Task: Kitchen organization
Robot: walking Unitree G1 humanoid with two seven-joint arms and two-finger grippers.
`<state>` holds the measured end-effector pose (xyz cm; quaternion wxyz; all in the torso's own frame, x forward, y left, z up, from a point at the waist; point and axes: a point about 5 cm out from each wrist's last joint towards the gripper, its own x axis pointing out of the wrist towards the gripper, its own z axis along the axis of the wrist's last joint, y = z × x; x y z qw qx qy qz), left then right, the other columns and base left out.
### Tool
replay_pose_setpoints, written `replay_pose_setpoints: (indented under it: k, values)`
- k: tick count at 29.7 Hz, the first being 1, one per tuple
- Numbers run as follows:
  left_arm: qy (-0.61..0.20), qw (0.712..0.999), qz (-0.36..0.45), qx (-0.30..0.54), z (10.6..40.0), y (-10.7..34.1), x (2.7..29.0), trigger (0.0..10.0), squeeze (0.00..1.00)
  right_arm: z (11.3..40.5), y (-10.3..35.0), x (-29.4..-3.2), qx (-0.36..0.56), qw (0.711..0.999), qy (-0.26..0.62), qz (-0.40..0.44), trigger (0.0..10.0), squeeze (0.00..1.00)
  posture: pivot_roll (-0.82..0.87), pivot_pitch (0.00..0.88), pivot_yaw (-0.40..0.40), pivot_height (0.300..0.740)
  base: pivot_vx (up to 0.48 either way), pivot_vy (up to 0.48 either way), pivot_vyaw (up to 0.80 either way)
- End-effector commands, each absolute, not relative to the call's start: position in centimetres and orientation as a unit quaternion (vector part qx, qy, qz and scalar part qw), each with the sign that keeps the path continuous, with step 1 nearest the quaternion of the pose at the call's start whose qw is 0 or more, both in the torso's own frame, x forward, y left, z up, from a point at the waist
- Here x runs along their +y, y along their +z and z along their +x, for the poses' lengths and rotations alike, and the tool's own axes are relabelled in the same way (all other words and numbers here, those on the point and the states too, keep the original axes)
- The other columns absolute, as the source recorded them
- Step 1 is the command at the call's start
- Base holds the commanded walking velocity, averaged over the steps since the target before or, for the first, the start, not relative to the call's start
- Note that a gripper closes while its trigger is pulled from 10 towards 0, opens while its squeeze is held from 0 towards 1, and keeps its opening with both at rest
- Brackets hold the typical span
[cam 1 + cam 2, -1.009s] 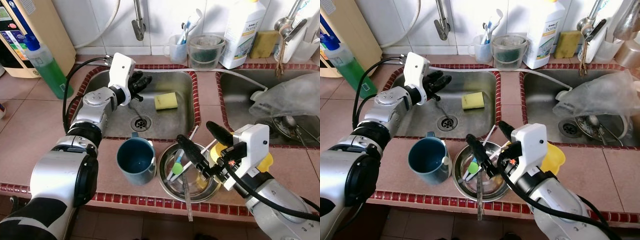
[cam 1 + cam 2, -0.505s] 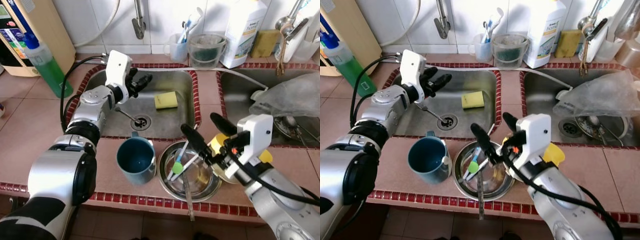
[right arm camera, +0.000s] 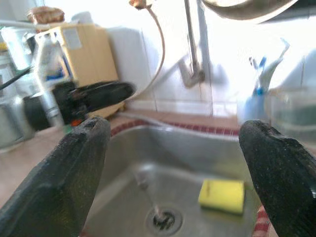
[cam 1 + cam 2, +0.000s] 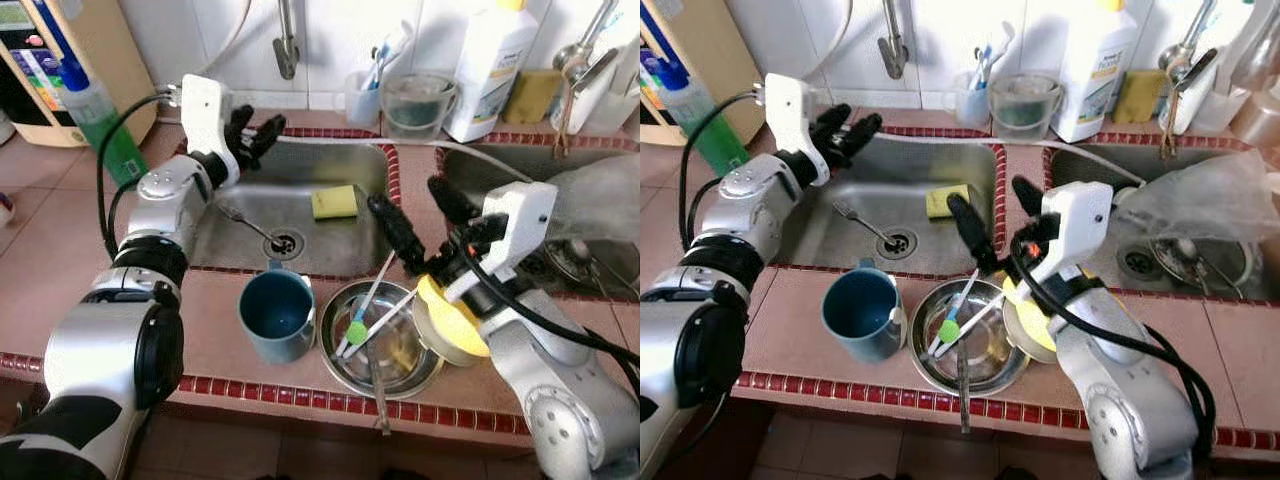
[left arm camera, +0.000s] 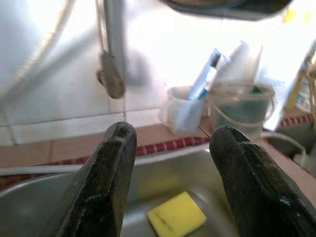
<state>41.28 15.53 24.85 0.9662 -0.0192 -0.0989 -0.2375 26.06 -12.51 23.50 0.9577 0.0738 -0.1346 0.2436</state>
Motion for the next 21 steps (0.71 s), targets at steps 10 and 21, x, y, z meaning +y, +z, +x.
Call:
replay_pose_setpoints:
  k: [10, 21]
  values:
    - [-0.164, 0.971, -0.035, -0.169, 39.2, 24.3, 17.5, 10.0, 0.00, 29.1, 23.4, -14.2, -0.185, 0.972, 0.138, 0.050, 10.0, 0.00, -0.06, 0.018, 0.013, 0.740, 0.000, 0.000, 0.00]
    - [-0.121, 0.972, -0.037, -0.197, 35.3, 22.7, 17.6, 10.0, 0.00, 30.7, 22.6, -14.3, -0.199, 0.973, 0.107, 0.041, 10.0, 0.00, -0.02, 0.000, -0.004, 0.740, 0.000, 0.000, 0.00]
